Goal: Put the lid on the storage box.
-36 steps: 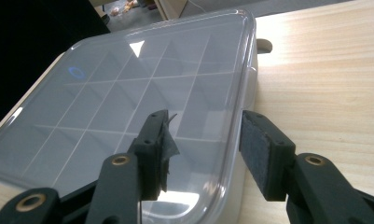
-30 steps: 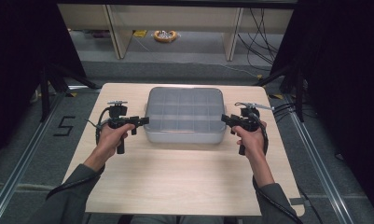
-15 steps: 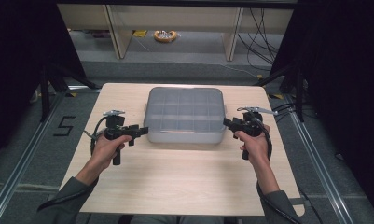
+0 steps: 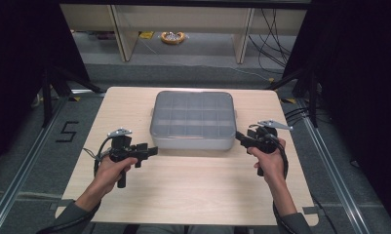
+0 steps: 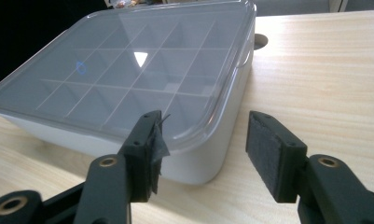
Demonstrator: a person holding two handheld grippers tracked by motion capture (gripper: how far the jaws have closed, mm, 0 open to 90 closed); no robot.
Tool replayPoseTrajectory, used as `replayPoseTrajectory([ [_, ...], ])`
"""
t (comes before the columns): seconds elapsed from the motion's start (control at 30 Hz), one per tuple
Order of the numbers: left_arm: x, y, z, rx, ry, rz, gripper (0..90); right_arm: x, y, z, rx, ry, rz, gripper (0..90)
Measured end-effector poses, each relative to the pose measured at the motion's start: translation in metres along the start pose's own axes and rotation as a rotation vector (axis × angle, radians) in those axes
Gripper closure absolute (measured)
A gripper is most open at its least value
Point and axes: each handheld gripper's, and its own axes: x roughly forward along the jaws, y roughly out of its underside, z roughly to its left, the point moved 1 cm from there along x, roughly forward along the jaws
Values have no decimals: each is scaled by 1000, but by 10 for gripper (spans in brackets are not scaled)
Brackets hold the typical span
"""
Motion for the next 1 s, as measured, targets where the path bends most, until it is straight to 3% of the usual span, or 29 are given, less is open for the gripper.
replayPoseTrajectory([
  [0.2,-4,13,-6,7,26,2,413,-4,12,0,-9,-13,1,446],
  [0.23,-4,15,-7,8,25,-1,412,-4,14,0,-1,-6,7,441],
  [0.27,-4,17,-9,14,24,1,410,-6,16,2,43,-7,24,438],
  [0.3,-4,18,-10,22,24,7,407,-5,17,-2,3,-6,13,430],
  [0.5,-1,26,-13,38,29,34,341,-9,20,-1,17,-1,12,355],
  [0.67,1,33,-14,64,7,55,296,-12,24,3,16,-17,23,298],
  [0.7,1,35,-14,67,6,62,286,-13,25,7,69,-29,32,290],
  [0.83,0,38,-16,80,4,72,264,-14,27,8,54,-36,25,268],
  [0.87,0,41,-18,88,8,69,255,-15,28,7,23,-53,12,254],
  [0.9,-1,42,-19,97,3,76,253,-17,28,10,62,-48,29,247],
  [0.97,-2,43,-21,96,11,78,247,-18,30,13,65,-57,27,238],
  [1.0,-2,43,-21,96,11,78,244,-17,30,11,30,-64,23,234],
])
